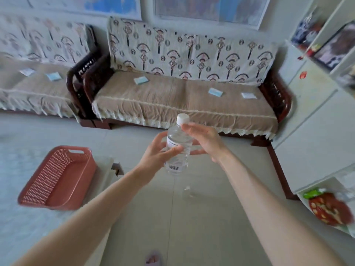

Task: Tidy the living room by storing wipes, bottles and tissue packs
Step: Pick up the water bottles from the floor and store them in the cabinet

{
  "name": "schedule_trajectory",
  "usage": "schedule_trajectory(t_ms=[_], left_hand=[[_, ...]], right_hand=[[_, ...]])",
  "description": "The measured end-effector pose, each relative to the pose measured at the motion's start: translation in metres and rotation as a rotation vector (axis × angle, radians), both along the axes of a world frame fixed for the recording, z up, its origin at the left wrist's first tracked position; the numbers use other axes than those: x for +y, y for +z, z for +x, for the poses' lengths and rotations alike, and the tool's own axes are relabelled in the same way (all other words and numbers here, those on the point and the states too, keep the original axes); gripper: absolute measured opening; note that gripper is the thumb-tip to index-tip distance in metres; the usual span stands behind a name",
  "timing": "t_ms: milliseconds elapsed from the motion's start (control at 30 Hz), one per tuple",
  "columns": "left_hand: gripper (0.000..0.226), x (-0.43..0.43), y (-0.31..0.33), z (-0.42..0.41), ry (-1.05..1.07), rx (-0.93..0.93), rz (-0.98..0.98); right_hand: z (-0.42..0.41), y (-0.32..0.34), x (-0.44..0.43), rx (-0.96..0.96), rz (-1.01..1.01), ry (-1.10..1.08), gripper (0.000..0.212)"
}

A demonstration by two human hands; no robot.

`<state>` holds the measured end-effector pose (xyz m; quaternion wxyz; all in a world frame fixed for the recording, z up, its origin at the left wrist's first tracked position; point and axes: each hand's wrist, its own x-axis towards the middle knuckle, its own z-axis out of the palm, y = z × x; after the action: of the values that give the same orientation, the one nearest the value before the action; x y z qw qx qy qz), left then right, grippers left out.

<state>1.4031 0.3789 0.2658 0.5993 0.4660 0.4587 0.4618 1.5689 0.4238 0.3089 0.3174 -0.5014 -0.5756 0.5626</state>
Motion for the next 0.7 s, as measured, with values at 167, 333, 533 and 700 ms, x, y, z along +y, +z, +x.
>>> schedule_trajectory(t_ms=[167, 333, 533, 700], left_hand=[[0.045, 0.074, 0.032, -0.06, 0.049, 0.016, 0.041], [0.05, 0.135, 0.043, -0.102, 0.122, 0.035, 0.042], [0.051, 0.22, 0.041, -0.156, 0.223, 0.031, 0.031], [0.05, 0.325, 0.037, -0.211, 0.377, -0.002, 0.008]], right_hand=[[-0.061, 0.033, 0.077, 0.019, 0.074, 0.036, 0.03], [-0.106, 0.04, 0.15, 0.046, 0.1, 0.082, 0.03], [-0.166, 0.035, 0.255, 0.027, 0.132, 0.208, 0.041], [-0.235, 0.03, 0.376, 0.032, 0.13, 0.322, 0.033]])
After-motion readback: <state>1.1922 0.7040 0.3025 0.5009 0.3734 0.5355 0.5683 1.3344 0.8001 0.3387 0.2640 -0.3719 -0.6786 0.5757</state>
